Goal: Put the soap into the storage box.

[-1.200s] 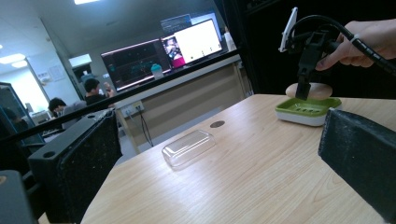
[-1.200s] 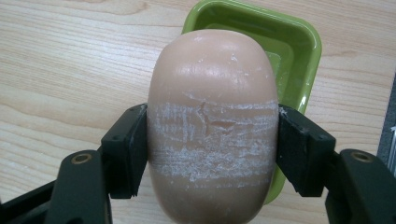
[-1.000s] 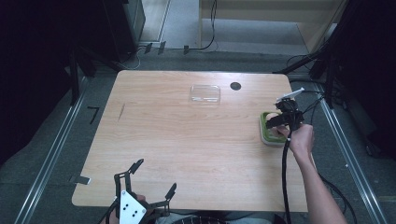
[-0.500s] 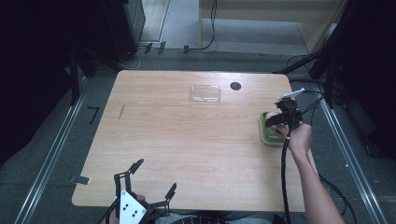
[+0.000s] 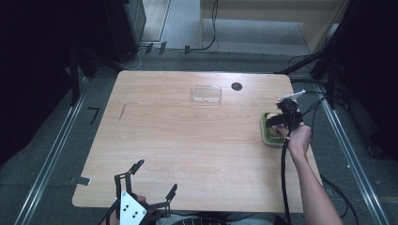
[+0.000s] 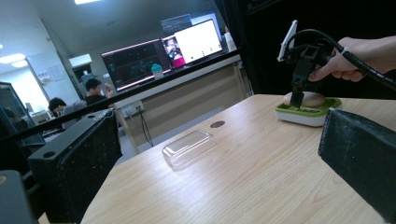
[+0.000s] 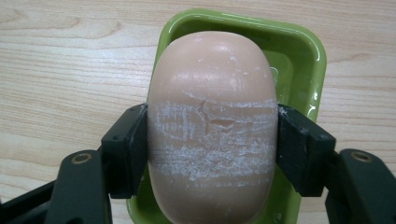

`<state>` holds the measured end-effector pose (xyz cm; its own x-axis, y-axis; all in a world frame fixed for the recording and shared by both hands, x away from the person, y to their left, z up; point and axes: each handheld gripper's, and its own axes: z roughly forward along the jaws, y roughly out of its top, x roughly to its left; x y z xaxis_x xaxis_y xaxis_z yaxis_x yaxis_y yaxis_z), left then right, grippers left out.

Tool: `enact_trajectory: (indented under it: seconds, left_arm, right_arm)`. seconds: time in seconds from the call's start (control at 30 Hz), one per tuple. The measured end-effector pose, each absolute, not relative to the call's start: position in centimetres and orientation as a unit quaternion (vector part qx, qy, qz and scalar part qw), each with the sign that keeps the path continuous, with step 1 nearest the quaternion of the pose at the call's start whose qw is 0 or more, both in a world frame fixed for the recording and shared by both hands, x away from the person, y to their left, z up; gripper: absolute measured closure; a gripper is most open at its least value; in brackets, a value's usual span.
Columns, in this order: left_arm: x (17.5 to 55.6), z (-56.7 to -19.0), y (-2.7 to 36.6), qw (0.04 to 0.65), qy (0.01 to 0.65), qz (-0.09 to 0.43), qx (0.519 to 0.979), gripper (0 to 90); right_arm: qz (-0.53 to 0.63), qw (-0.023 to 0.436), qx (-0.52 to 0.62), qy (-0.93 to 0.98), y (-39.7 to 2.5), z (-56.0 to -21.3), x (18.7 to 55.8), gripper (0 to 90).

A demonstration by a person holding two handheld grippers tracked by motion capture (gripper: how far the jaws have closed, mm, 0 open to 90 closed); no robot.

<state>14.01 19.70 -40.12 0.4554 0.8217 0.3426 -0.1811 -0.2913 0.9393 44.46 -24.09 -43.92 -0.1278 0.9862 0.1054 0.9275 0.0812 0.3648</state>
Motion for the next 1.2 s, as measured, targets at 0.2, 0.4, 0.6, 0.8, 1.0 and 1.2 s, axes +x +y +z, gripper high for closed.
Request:
enact_trajectory:
  seconds: [0.2, 0.4, 0.6, 0.8, 1.0, 1.2]
  left_arm:
    - [14.0, -40.1, 19.7, 0.543, 0.243, 0.462, 0.658, 0.0]
    - [14.0, -40.1, 19.7, 0.543, 0.244, 0.462, 0.657, 0.0]
    - [14.0, -40.1, 19.7, 0.544, 0.243, 0.461, 0.658, 0.0]
    - [14.0, -40.1, 19.7, 0.544, 0.243, 0.461, 0.657, 0.0]
    - [14.0, -40.1, 19.7, 0.543, 0.243, 0.462, 0.658, 0.0]
    - [14.0, -40.1, 19.7, 0.544, 0.243, 0.461, 0.657, 0.0]
  right_arm:
    - [0.175, 0.08, 0.662, 0.725, -24.4, -44.3, 44.5, 33.7]
    - [0.177, 0.075, 0.663, 0.723, -24.5, -44.8, 44.6, 33.7]
    - [0.175, 0.078, 0.666, 0.721, -24.7, -45.0, 44.7, 33.7]
    - [0.172, 0.075, 0.669, 0.719, -24.8, -45.3, 44.8, 33.6]
    - [0.172, 0.078, 0.669, 0.719, -24.6, -45.5, 45.0, 33.7]
    - [0.173, 0.08, 0.669, 0.718, -24.6, -45.5, 45.0, 33.6]
